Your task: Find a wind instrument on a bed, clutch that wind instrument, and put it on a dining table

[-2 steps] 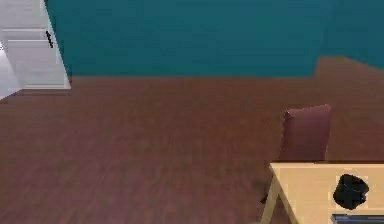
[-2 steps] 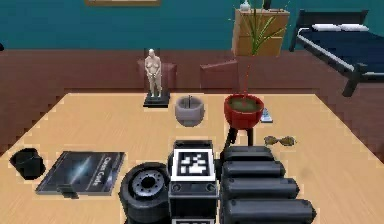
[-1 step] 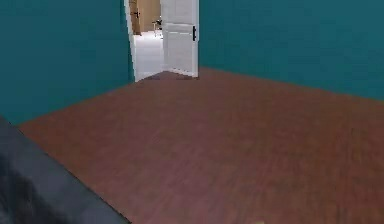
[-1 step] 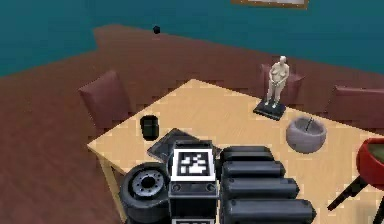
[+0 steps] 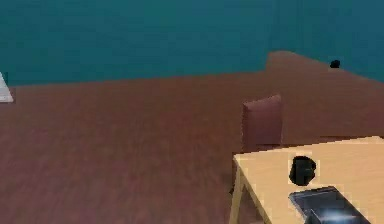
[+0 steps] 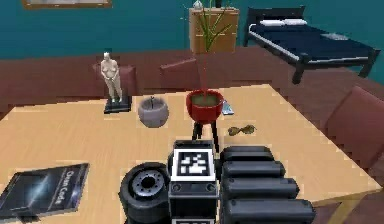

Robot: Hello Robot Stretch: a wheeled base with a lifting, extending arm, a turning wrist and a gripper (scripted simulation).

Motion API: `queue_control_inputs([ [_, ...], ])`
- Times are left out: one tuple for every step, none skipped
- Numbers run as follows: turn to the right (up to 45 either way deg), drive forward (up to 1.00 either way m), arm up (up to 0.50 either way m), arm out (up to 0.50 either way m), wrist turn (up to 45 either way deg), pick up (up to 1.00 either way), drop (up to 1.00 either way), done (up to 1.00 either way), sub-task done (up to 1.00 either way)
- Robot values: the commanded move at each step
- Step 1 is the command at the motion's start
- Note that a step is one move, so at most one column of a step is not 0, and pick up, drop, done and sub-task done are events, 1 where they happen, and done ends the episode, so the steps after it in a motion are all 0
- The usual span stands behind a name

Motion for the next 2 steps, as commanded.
queue_control_inputs([
  [45.0,0.0,0.0,0.0,0.0,0.0,0.0,0.0,0.0],
  [45.0,0.0,0.0,0.0,0.0,0.0,0.0,0.0,0.0],
])
